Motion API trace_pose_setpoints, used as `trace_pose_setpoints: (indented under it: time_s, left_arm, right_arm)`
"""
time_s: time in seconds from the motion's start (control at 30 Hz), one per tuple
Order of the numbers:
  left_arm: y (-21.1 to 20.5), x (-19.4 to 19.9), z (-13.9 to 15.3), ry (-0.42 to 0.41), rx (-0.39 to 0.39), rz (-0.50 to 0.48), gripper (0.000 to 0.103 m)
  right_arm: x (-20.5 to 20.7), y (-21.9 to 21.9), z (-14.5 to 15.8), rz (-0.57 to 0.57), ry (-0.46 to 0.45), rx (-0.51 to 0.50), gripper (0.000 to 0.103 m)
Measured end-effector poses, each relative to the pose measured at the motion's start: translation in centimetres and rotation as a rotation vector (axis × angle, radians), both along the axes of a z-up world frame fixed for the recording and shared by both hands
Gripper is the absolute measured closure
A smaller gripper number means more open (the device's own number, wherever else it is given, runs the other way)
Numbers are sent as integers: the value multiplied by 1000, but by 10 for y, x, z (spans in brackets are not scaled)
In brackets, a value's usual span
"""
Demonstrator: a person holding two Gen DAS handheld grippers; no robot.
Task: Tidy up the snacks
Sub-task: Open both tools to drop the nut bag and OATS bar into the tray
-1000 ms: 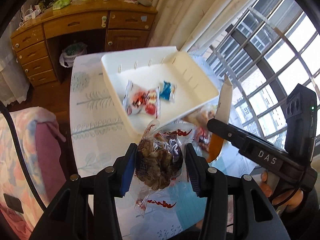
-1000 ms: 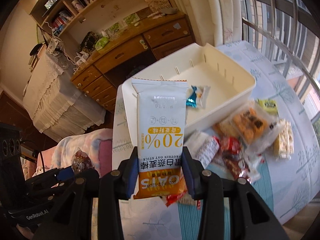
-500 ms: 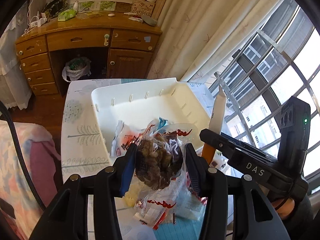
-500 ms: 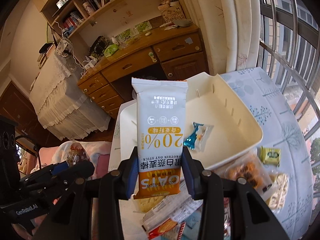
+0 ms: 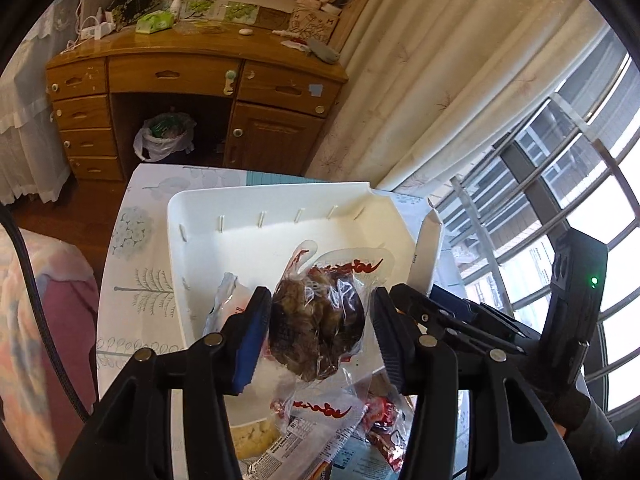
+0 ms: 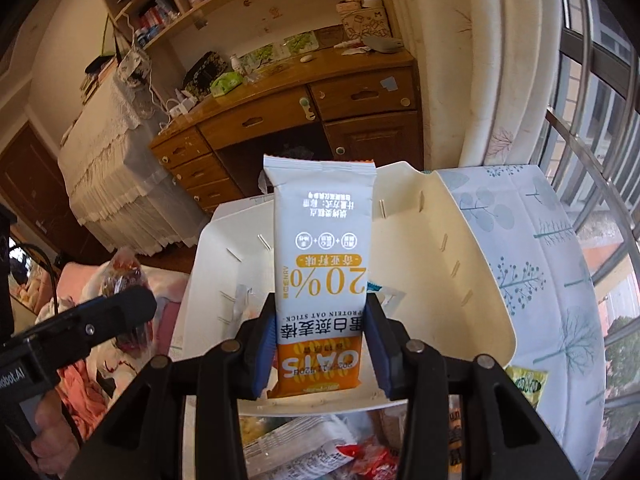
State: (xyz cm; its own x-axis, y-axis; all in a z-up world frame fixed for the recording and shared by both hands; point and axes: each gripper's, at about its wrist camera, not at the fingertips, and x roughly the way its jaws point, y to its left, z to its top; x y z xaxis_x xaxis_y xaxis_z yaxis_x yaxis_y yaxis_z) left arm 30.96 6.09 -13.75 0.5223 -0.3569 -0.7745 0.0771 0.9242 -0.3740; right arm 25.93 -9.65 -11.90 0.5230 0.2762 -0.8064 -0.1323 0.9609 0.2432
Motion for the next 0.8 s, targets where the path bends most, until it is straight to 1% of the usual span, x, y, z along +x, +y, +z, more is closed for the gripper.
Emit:
trace_pose_setpoints:
  time_s: [0.03, 0.1, 0.13, 0.17, 0.23, 0.4, 0.53, 0.7, 0.8]
  left_arm:
    - [0, 2, -2, 7, -4, 5, 49]
    - [1, 4, -4, 18, -12, 12, 43]
    - [2, 4, -5, 17, -19, 11, 39]
    - [2, 3, -5, 13, -31, 2, 35]
    - [3, 1, -3, 7, -41, -3, 30]
    - [9, -6, -2, 23, -51, 4, 30]
    - [16, -15, 0, 30, -45, -7, 30]
    - [26, -42, 5, 15, -92, -73, 30]
    - [30, -60, 8, 15, -96, -113, 30]
  right_arm:
    - [2, 0, -2, 9, 8, 6, 61]
    - [6, 1, -7, 14, 29, -3, 53]
    - [6, 1, -9, 8, 33, -17, 43]
    - [6, 1, -10, -1, 33, -31, 36]
    - [7, 0, -10, -4, 34, -28, 35]
    - [0, 0, -3, -24, 20, -24, 35]
    - [-14, 4, 7, -39, -1, -25, 35]
    - [-42, 11, 20, -102, -46, -40, 35]
    - [-63, 17, 25, -150, -62, -48, 35]
